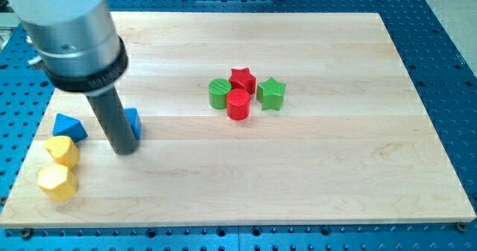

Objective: Place the blue cube above the triangle

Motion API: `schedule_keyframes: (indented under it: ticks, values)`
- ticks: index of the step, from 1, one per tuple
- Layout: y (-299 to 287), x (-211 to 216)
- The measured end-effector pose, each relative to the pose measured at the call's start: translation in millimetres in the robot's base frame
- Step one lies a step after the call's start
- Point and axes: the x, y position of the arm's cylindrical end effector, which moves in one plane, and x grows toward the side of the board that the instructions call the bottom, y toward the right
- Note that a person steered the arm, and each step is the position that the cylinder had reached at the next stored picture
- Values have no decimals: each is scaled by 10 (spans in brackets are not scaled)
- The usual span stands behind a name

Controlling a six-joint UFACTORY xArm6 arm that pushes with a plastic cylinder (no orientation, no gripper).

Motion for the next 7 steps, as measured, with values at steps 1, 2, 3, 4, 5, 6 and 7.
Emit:
schedule_keyframes:
  ticks: [1, 2, 3, 4, 5, 6, 7]
  values:
    - [-117, -500]
    - [686, -129]
    - [919, -850]
    - [108, -983]
    - [-342, -691]
    - [-219, -1008]
    - [-1170, -1126]
